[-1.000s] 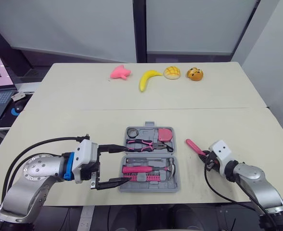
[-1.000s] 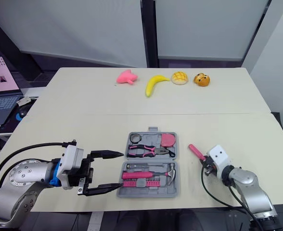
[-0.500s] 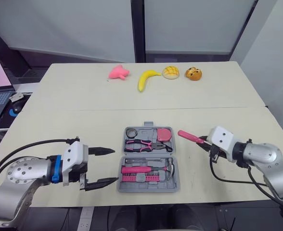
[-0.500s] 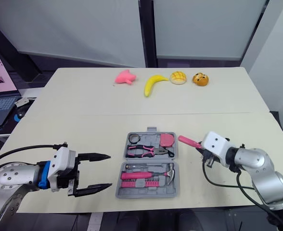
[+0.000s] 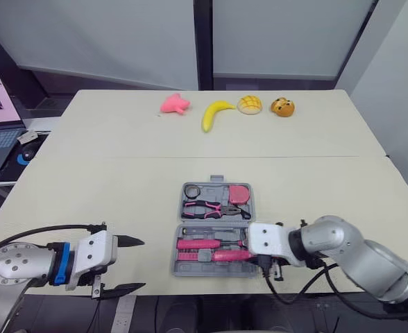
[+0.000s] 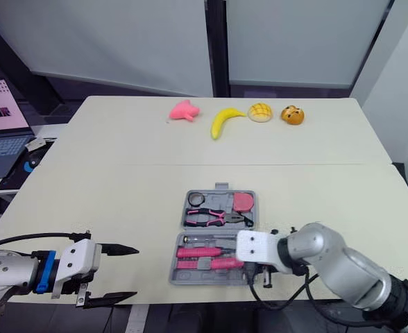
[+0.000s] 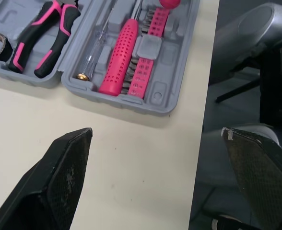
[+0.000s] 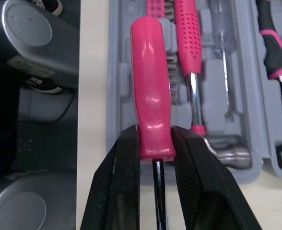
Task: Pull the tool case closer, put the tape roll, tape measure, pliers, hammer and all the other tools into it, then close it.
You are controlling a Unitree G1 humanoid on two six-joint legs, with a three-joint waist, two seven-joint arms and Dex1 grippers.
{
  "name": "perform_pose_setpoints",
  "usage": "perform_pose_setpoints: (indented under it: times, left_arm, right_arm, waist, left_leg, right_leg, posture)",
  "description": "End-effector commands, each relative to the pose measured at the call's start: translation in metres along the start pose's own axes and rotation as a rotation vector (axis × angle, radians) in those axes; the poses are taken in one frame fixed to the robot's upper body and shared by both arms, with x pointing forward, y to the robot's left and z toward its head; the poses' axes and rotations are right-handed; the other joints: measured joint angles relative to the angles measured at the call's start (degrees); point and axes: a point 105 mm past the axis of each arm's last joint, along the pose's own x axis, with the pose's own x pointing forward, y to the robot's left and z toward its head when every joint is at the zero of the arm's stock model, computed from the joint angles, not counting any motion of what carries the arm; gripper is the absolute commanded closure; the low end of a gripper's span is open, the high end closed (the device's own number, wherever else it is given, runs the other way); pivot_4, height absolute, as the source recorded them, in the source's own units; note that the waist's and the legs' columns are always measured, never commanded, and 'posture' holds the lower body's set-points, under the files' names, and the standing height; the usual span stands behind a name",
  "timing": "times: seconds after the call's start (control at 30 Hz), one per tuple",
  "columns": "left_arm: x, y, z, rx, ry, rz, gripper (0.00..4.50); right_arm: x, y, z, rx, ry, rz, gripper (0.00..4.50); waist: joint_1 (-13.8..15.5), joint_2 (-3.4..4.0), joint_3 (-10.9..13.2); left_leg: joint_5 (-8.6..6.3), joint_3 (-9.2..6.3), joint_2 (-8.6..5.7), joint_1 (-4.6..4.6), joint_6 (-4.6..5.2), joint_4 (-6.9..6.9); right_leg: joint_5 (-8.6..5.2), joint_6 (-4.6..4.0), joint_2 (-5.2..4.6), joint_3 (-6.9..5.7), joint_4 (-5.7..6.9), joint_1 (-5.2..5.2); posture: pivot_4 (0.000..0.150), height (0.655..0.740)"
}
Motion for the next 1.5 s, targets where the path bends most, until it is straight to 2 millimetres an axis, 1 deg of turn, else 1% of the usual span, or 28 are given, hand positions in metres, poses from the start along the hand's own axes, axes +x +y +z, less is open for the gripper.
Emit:
perform_pose_setpoints:
  times: [0.03,0.1,0.2,0.43,0.77,0.97,1.03,1.07,1.17,1.3,1.37,1.4,1.5]
  left_arm:
    - [-0.002,0.001,-0.001,0.02,0.04,0.002,0.0]
    - [-0.001,0.0,-0.002,0.014,0.053,0.001,0.0]
    - [0.001,-0.002,-0.002,0.007,0.061,0.002,0.0]
    - [0.001,-0.009,-0.002,-0.004,0.07,-0.005,0.0]
    - [0.002,-0.01,0.003,-0.005,0.07,-0.001,0.0]
    - [0.004,-0.008,0.005,-0.005,0.07,0.001,0.0]
    - [0.004,-0.008,0.005,-0.006,0.07,0.002,0.0]
    - [0.004,-0.008,0.005,-0.007,0.07,0.002,0.0]
    - [0.004,-0.007,0.005,-0.008,0.069,0.003,0.0]
    - [0.005,-0.007,0.004,-0.009,0.065,0.006,0.0]
    - [0.006,-0.007,0.004,-0.009,0.061,0.008,0.0]
    - [0.007,-0.007,0.004,-0.009,0.059,0.008,0.0]
    - [0.009,-0.007,0.004,-0.009,0.053,0.008,0.0]
  right_arm:
    - [0.018,0.0,0.015,-0.033,-0.021,-0.009,3.8]
    - [0.028,0.006,0.021,-0.038,-0.031,0.017,3.8]
    - [0.038,0.012,0.023,-0.047,-0.031,0.037,3.8]
    - [0.053,0.015,0.028,-0.048,-0.038,0.042,3.8]
    - [0.063,0.015,0.031,-0.032,-0.045,0.049,3.8]
    - [0.064,0.011,0.035,0.007,-0.065,0.053,3.8]
    - [0.062,0.01,0.039,0.021,-0.083,0.056,3.09]
    - [0.06,0.009,0.041,0.029,-0.093,0.056,2.95]
    - [0.049,0.007,0.053,0.057,-0.158,0.08,2.33]
    - [0.036,0.003,0.061,0.056,-0.233,0.107,2.33]
    - [0.036,0.0,0.056,0.026,-0.24,0.097,2.33]
    - [0.037,-0.001,0.053,0.012,-0.235,0.09,2.5]
    - [0.045,0.005,0.044,-0.016,-0.22,0.112,3.09]
  waist:
    - [-0.1,-0.01,0.0]
    - [-0.2,-0.01,0.0]
    - [-0.2,-0.03,0.0]
    - [-0.3,-0.05,0.0]
    - [-0.3,-0.05,0.0]
    - [-0.5,-0.05,0.0]
    - [-0.5,-0.05,0.0]
    - [-0.5,-0.05,0.0]
    - [-0.5,-0.05,0.0]
    - [-0.6,-0.05,0.0]
    - [-0.6,-0.05,0.0]
    - [-0.6,-0.05,0.0]
    - [-0.6,-0.05,0.0]
  left_leg:
    - [0.0,0.0,0.0,0.0,0.0,-0.01]
    - [0.0,0.0,0.0,-0.01,0.0,-0.02]
    - [0.0,0.01,-0.06,-0.01,0.0,0.0]
    - [0.0,-0.02,-0.04,0.06,0.0,-0.02]
    - [-0.01,-0.03,-0.05,0.06,-0.01,-0.01]
    - [-0.01,-0.03,-0.05,0.07,-0.01,-0.02]
    - [-0.01,-0.04,-0.04,0.07,-0.01,-0.02]
    - [-0.01,-0.04,-0.04,0.07,-0.01,-0.02]
    - [-0.01,-0.04,-0.05,0.06,-0.01,-0.01]
    - [-0.01,-0.05,-0.04,0.07,-0.01,-0.02]
    - [-0.01,-0.05,-0.05,0.07,-0.01,-0.02]
    - [-0.01,-0.05,-0.05,0.06,-0.01,-0.02]
    - [-0.01,-0.04,-0.05,0.07,-0.01,-0.02]
  right_leg:
    - [0.0,0.0,0.01,0.0,0.02,0.02]
    - [0.0,0.0,0.01,0.0,0.03,-0.04]
    - [0.0,0.0,-0.04,0.01,0.0,-0.14]
    - [0.0,0.0,-0.01,0.0,0.04,-0.15]
    - [0.0,0.0,-0.01,-0.01,0.04,-0.15]
    - [0.0,0.0,-0.01,-0.01,0.04,-0.15]
    - [0.0,0.0,0.0,-0.01,0.05,-0.15]
    - [0.0,0.0,0.0,-0.01,0.05,-0.15]
    - [0.0,0.0,-0.01,-0.01,0.05,-0.15]
    - [0.0,0.0,-0.01,-0.01,0.04,-0.15]
    - [0.0,0.0,-0.01,-0.01,0.04,-0.15]
    - [0.0,0.0,-0.01,-0.01,0.03,-0.14]
    - [0.0,0.0,-0.01,-0.01,0.03,-0.14]
  posture:
    - [0.15,0.7193]
    - [0.15,0.7193]
    - [0.15,0.7193]
    - [0.15,0.7193]
    - [0.15,0.7193]
    - [0.15,0.7193]
    - [0.15,0.7193]
    - [0.15,0.7193]
    - [0.15,0.7193]
    - [0.15,0.7193]
    - [0.15,0.7193]
    - [0.15,0.7193]
    - [0.15,0.7193]
